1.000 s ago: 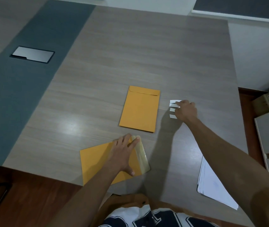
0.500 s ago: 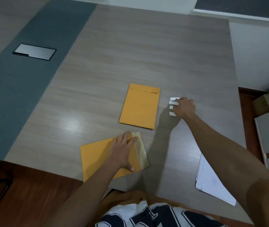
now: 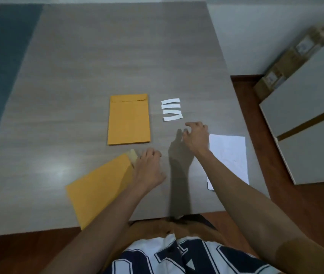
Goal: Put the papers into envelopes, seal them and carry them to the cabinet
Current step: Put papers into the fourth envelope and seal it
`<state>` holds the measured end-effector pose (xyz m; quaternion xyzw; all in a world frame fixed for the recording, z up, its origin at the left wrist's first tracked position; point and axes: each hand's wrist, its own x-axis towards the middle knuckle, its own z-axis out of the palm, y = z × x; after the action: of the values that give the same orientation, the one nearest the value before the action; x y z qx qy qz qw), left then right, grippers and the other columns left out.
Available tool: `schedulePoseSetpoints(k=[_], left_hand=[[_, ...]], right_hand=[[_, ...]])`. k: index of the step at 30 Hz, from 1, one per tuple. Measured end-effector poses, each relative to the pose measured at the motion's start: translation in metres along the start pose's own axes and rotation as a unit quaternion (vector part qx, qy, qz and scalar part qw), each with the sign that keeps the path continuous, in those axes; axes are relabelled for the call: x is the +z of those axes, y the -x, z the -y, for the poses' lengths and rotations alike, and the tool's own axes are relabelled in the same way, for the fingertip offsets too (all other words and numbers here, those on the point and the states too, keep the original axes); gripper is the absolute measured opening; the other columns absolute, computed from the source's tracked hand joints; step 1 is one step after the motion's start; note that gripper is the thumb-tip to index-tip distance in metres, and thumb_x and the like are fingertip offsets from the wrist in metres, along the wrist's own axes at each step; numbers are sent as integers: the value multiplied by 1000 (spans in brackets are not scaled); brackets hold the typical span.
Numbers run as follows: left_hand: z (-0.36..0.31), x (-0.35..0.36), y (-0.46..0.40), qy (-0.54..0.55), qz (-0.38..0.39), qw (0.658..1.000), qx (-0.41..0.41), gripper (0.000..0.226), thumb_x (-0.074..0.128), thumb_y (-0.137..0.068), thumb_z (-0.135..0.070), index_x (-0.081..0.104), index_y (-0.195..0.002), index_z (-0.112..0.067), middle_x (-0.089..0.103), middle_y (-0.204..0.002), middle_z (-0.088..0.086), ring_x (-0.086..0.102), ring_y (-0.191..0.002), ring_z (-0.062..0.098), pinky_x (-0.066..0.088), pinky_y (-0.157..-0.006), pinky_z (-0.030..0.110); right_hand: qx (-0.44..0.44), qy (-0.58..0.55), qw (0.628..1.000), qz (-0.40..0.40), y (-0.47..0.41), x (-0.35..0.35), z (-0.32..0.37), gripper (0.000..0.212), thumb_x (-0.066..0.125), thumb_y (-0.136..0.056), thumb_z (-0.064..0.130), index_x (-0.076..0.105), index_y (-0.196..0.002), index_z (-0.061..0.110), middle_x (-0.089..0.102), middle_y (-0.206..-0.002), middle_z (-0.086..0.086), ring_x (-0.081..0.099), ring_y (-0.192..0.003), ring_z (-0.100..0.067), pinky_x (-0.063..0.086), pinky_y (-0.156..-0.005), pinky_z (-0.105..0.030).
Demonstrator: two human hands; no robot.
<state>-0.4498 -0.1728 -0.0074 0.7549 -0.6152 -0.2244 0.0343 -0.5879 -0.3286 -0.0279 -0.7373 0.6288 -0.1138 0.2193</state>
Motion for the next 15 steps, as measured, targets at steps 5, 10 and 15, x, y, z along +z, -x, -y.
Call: schedulePoseSetpoints(k=[5, 10, 15], left_hand=[[-55, 25, -17, 116, 67, 991, -2, 59, 65, -81, -37, 53, -132, -11, 50, -130, 8, 45, -124, 28, 42, -103, 42], [-99, 53, -38, 203, 94, 972, -70, 61, 55, -69, -50, 62, -117, -14, 56, -119, 7, 58, -109, 28, 50, -96, 42], [-132, 69, -54, 267, 93, 948, -146, 63, 51, -56, -58, 58, -105, -19, 64, -110, 3, 67, -96, 30, 56, -85, 47]], right_hand=[[85, -8, 995, -50, 49, -23, -62, 34, 54, -92, 33, 63, -122, 20, 56, -129, -9, 46, -120, -29, 42, -94, -42], [207, 25, 975, -78, 87, -48, -124, 46, 59, -85, 40, 58, -124, 16, 55, -128, -11, 48, -117, -30, 42, -95, -41], [236, 42, 969, -51, 102, -55, -167, 63, 64, -80, 55, 53, -125, 13, 52, -128, -11, 47, -116, -27, 45, -95, -39]])
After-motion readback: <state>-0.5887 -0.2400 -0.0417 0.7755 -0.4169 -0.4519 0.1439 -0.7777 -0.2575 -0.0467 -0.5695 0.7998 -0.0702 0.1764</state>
